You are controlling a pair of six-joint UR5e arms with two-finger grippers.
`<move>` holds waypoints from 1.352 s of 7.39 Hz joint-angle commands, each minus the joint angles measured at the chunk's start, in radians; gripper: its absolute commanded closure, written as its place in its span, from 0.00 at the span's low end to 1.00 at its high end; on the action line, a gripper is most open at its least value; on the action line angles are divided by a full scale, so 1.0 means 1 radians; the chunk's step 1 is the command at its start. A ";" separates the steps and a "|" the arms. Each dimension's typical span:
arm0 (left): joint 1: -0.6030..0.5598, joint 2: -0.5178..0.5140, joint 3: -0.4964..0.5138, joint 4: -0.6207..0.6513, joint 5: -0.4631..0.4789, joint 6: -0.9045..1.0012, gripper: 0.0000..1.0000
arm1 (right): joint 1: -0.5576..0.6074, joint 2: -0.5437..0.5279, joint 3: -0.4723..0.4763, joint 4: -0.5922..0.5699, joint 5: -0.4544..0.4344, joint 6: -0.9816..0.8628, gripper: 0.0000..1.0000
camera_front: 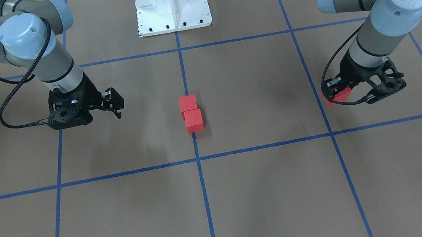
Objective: Form red blocks into L shape at center
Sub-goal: 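Carry the cube with the left gripper next to the stacked pair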
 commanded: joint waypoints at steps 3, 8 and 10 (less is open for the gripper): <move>0.156 -0.263 0.180 0.030 0.021 -0.819 1.00 | 0.006 -0.006 -0.003 0.000 -0.017 -0.001 0.00; 0.230 -0.297 0.303 -0.145 0.136 -1.131 1.00 | 0.006 -0.017 -0.004 0.000 -0.017 -0.001 0.00; 0.230 -0.304 0.336 -0.199 0.136 -1.213 1.00 | 0.006 -0.017 -0.003 0.000 -0.017 0.000 0.00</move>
